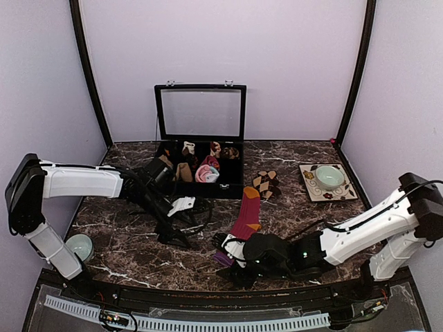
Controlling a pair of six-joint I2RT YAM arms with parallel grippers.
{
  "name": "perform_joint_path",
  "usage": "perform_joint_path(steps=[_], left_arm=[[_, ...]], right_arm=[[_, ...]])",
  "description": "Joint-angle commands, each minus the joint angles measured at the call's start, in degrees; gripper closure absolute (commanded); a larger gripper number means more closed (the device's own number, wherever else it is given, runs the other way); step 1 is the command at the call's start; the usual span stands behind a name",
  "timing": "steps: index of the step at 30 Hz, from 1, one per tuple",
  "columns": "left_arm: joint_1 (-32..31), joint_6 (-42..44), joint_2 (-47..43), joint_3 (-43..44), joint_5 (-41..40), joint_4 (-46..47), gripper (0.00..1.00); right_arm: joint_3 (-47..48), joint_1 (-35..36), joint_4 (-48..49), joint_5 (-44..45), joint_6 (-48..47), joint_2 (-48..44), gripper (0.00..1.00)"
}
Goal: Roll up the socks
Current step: Adjust the sock at the center of the board.
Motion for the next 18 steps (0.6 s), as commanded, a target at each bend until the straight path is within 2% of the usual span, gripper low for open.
perform_joint_path(steps=[1, 4, 10, 14, 18], left_arm=[[0.58, 1.49, -3.61, -2.10, 0.76, -3.42, 0.10], [0.54, 2.81, -4.73, -2.99, 0.50, -4.62, 0.11], [0.58, 0.56, -7.68, -4.31, -3.50, -4.05, 0.09], [0.57, -1.80, -8.67, -2.85, -8.67, -6.76, 0.06], [0.54, -1.23, -9.53, -2.13, -9.34, -9.86, 0.06]], right_arm=[[0.76, 2.03, 9.60, 2.84, 2.84, 7.39, 0.42], [0.42, 2.22, 11.02, 4.39, 3.23, 9.51, 0.49], [-2.03, 2.22, 11.74, 7.28, 3.09, 7.35, 0.51], [-3.63, 2.29, 12.15, 8.22, 2.87, 6.21, 0.53], [-5.30, 2.16, 12.39, 8.71, 2.79, 4.38, 0.54]])
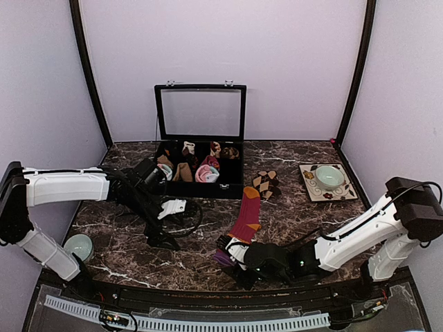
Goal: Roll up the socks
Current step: Adjust the sock at the center of the board, then roll the sock at the center of the board.
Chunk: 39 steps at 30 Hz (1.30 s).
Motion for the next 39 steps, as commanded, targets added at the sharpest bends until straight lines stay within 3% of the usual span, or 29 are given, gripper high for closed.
perform_joint_path(steps=[1, 13, 20, 33, 39], left_arm=[[0.27, -0.43, -2.11, 1.42, -1.69, -4.94, 0.06], [-1.64, -1.39, 3.71, 3.15, 3.74, -4.35, 0.07], [-4.84, 0.56, 4.31, 3.25, 3.17, -5.88, 0.10], [-4.86, 2.27, 6.77, 7.46, 3.84, -7.32, 0.10], [-4.86, 2.19, 6.98, 6.92, 3.04, -7.00, 0.10]], right_arm=[[-2.52, 0.17, 2.87, 1.91, 0.88, -2.47, 0.55], [-4.32, -0.14, 10.33, -4.61, 1.89, -1.57, 0.61], [-4.22, -1.58, 7.95, -1.25, 2.42, -1.05, 0.67], [-4.44, -2.61, 9.49, -4.96, 2.27, 1.82, 0.63], [-5.07, -2.80, 10.94, -3.32, 2.77, 2.49, 0.69]])
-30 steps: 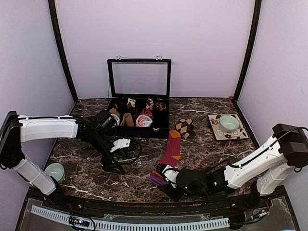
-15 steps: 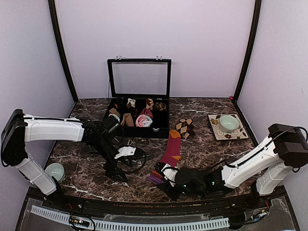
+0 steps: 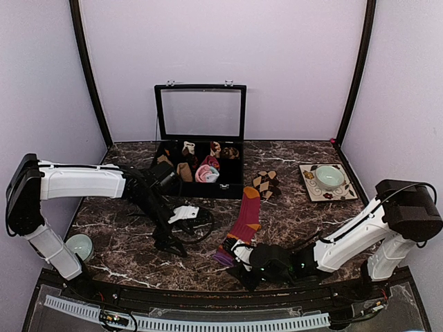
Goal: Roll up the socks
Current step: Roll the sock at the center of the board.
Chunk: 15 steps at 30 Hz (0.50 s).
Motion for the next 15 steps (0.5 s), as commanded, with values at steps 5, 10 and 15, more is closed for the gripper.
perform_joint_path(steps=[5, 10, 15], left_arm=[[0.04, 1.55, -1.08, -1.65, 0.51, 0.04, 0.11], [0.04, 2.15, -0.40, -1.84, 0.94, 0.03, 0.11], [-0.02, 2.10, 0.20, -1.43, 1.78, 0.44, 0.12]], right_arm=[[-0.05, -0.50, 5.29, 2.57, 1.41, 0.63, 0.75], [1.00, -0.46, 5.72, 1.87, 1.78, 2.42, 0.77], [1.59, -0.58, 5.72, 1.63, 2.47, 3.73, 0.79]])
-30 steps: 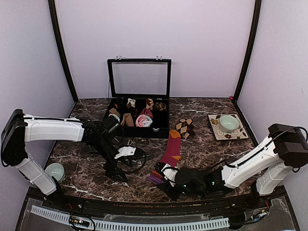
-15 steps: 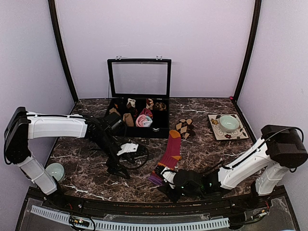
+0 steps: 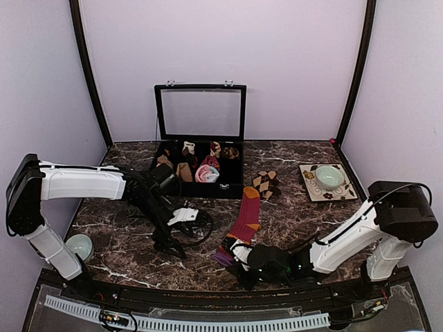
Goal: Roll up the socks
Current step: Roll the sock at the center of the board.
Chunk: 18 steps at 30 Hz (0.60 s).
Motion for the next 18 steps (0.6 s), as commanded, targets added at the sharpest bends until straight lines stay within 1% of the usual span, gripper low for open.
perform_joint_path(steps=[1, 2, 5, 7, 9, 12, 14, 16, 18], left_arm=[[-0.05, 1.08, 0.27, -0.13, 1.94, -0.18, 0.13], [-0.05, 1.16, 0.29, -0.02, 2.11, -0.11, 0.13], [-0.28, 1.16, 0.45, 0.22, 2.68, 0.25, 0.13], [-1.03, 0.98, 0.62, 0.12, 2.81, 0.89, 0.14], [-2.16, 0.87, 0.83, -0.13, 2.87, 1.88, 0.15], [-3.85, 0.43, 1.75, 0.07, 2.94, 3.63, 0.17], [-4.53, 0.17, 2.86, 0.71, 3.24, 4.37, 0.21], [-4.92, 0.10, 4.06, 1.39, 3.59, 5.35, 0.27], [-4.99, 0.11, 5.13, 1.70, 3.88, 6.90, 0.33]], right_arm=[[1.39, -0.45, 2.09, 0.24, 1.34, 1.20, 0.79], [1.28, -0.52, 2.06, 0.25, 1.39, 1.22, 0.79], [0.81, -0.75, 2.55, 0.18, 1.84, 0.52, 0.90], [0.10, -0.95, 3.37, -0.42, 2.50, -0.19, 0.94], [-0.28, -1.28, 3.36, -1.10, 3.54, -0.62, 0.92], [-0.94, -1.55, 3.37, -1.36, 4.60, -1.10, 0.83], [-1.76, -1.73, 4.22, -1.01, 5.30, -1.66, 0.76], [-2.58, -1.94, 5.05, -0.73, 5.81, -2.36, 0.75], [-3.56, -2.17, 6.29, -0.66, 6.32, -2.87, 0.77]])
